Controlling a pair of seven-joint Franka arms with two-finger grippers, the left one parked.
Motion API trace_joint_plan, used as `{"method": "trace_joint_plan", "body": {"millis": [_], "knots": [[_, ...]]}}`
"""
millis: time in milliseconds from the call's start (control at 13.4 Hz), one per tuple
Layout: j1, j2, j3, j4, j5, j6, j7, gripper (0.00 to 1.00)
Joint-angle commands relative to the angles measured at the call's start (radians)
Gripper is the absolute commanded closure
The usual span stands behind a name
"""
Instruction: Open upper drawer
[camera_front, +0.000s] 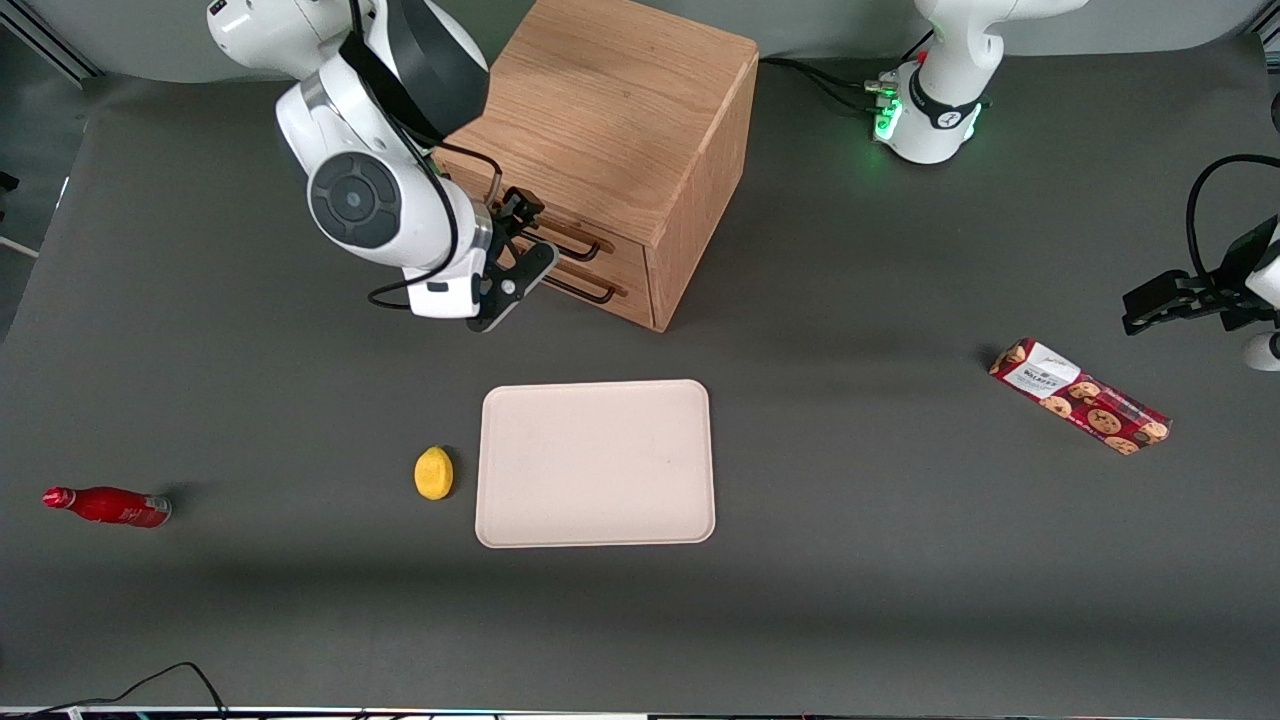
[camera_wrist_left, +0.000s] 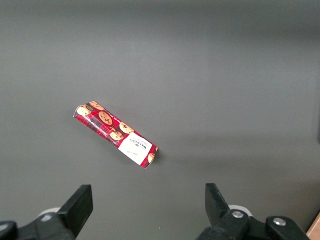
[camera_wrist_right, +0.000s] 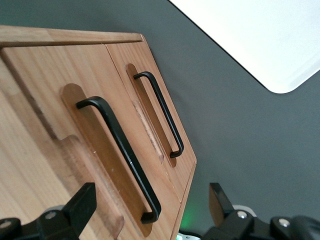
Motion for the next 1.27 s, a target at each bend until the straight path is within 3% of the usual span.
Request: {"method": "trace_joint_plan", "body": {"millis": [0, 1193], "knots": [[-0.001, 0.041, 0.003, 0.019, 0.035, -0.019, -0.037, 0.00], [-0.012, 0.089, 0.004, -0.057, 0.110, -0.008, -0.137, 0.00]]}}
